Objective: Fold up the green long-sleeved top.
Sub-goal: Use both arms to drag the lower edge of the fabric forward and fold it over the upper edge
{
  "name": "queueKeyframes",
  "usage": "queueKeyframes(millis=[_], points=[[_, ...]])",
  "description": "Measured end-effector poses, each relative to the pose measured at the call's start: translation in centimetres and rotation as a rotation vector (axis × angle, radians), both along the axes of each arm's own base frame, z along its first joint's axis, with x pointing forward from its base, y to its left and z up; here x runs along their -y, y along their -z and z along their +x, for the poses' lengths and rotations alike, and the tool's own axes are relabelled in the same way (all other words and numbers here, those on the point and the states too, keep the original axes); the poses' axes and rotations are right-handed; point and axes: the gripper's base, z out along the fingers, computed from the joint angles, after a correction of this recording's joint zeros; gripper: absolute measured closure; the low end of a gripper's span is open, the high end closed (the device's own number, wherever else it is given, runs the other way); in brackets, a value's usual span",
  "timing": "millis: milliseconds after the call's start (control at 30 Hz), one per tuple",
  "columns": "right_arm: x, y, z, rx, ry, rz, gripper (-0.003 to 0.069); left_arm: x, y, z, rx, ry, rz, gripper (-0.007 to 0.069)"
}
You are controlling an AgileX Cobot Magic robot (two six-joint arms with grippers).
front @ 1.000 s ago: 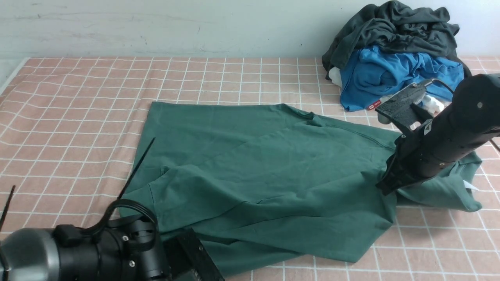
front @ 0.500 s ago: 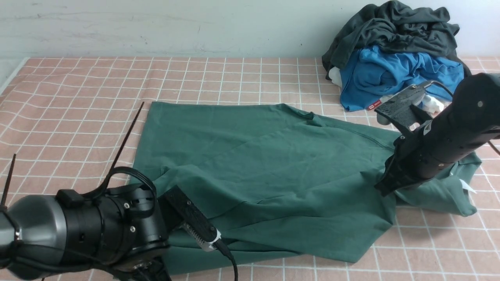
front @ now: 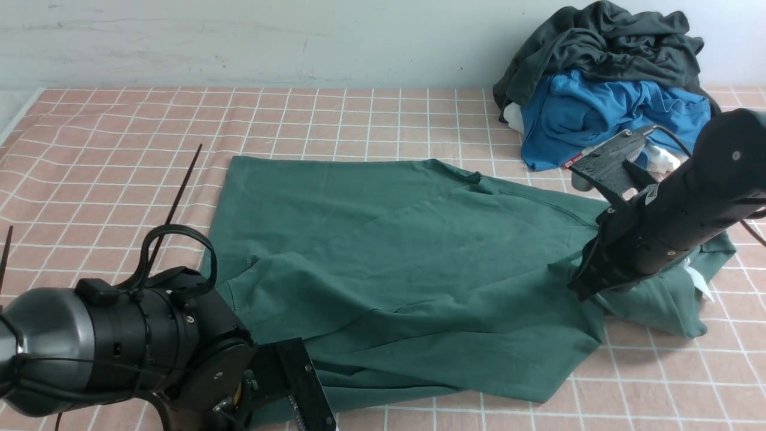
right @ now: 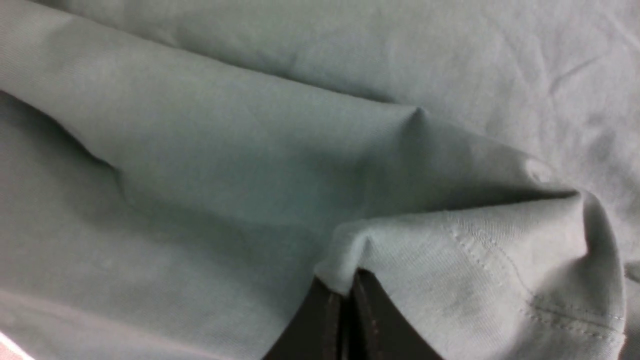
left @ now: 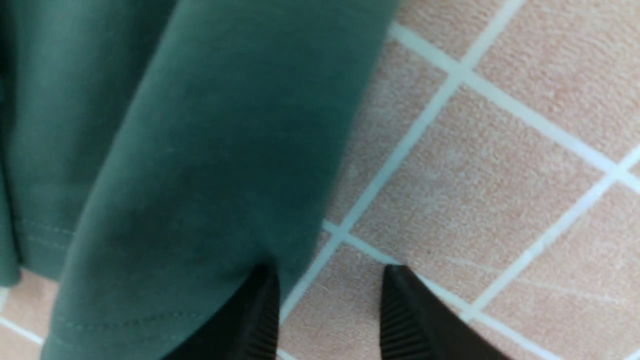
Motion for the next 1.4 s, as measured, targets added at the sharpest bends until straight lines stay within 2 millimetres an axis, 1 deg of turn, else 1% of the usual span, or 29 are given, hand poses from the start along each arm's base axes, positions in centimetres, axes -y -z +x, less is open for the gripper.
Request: queueKeyframes(millis=[100, 133, 167, 233, 467, 600, 733, 800, 833, 900, 933, 1000, 1033, 1067, 1100, 1133, 1167, 1233, 1267, 1300, 1400], points=[[0.0, 0.0, -0.1, -0.008, -0.001, 0.000, 0.0662, -0.1, -0.1, 0.2, 0.021, 0.021, 0.012, 0.0342], [0.0, 0.0, -0.1, -0.012, -0.001, 0.001, 0.0662, -0.2, -0.1, 0.4, 0.039, 0.011, 0.022, 0.0363], [0.0, 0.0, -0.1, -0.012, -0.001, 0.001, 0.0662, -0.2, -0.1, 0.4, 0.040, 0.011, 0.021, 0.0363], [0.0, 0.1, -0.2, -0.018, -0.002, 0.000, 0.0662, -0.3, -0.2, 0.6, 0.066, -0.034, 0.026, 0.0395], [0.0, 0.1, -0.2, -0.019, -0.002, 0.000, 0.0662, -0.1, -0.1, 1.1, 0.118, -0.026, 0.011, 0.0399], [0.0, 0.1, -0.2, -0.019, -0.006, -0.001, 0.0662, 0.0, 0.3, 1.2, 0.112, -0.022, 0.014, 0.0434], [0.0, 0.0, -0.4, -0.032, -0.025, -0.009, 0.0662, -0.2, 0.2, 1.1, 0.095, -0.034, 0.041, 0.0573], [0.0, -0.2, -0.5, -0.033, -0.034, -0.011, 0.0662, -0.3, -0.1, 1.0, 0.089, -0.043, 0.053, 0.0596], [0.1, -0.8, -0.8, -0.028, -0.049, -0.013, 0.0662, -0.6, -1.1, 0.7, 0.076, -0.075, 0.070, 0.0620], [0.1, -1.3, -1.1, -0.021, -0.051, -0.012, 0.0662, -0.7, -1.7, 0.6, 0.074, -0.093, 0.068, 0.0623], [0.3, -2.2, -1.5, -0.004, -0.055, -0.012, 0.0662, -0.9, -2.9, 0.2, 0.065, -0.126, 0.065, 0.0627], [0.5, -3.3, -2.1, 0.012, -0.065, -0.022, 0.0662, -1.1, -4.4, -0.3, 0.068, -0.157, 0.048, 0.0627], [0.5, -3.3, -2.1, 0.008, -0.067, -0.025, 0.0662, -1.2, -4.7, -0.4, 0.070, -0.161, 0.046, 0.0627], [0.6, -3.9, -2.5, 0.016, -0.071, -0.032, 0.0662, -1.3, -5.1, -0.5, 0.073, -0.169, 0.038, 0.0627], [1.0, -4.8, -3.1, 0.019, -0.070, -0.052, 0.0662, -1.6, -6.6, -1.0, 0.094, -0.184, 0.014, 0.0627], [1.1, -4.8, -3.3, 0.016, -0.071, -0.060, 0.0662, -1.6, -6.5, -1.0, 0.094, -0.185, 0.013, 0.0627], [1.5, -5.7, -4.0, 0.014, -0.059, -0.086, 0.0662, -1.9, -7.9, -1.5, 0.120, -0.196, -0.016, 0.0627], [2.1, -6.3, -4.7, 0.000, -0.047, -0.130, 0.0662, -2.1, -8.7, -1.9, 0.137, -0.207, -0.044, 0.0627], [2.1, -6.3, -4.7, 0.000, -0.044, -0.129, 0.0662, -2.1, -8.8, -2.0, 0.139, -0.208, -0.047, 0.0627], [2.7, -6.9, -5.4, -0.017, -0.021, -0.180, 0.0662, -2.3, -9.6, -2.4, 0.156, -0.214, -0.070, 0.0627], [3.4, -7.5, -6.1, -0.030, 0.018, -0.234, 0.0662, -2.8, -10.4, -3.0, 0.169, -0.222, -0.085, 0.0627]])
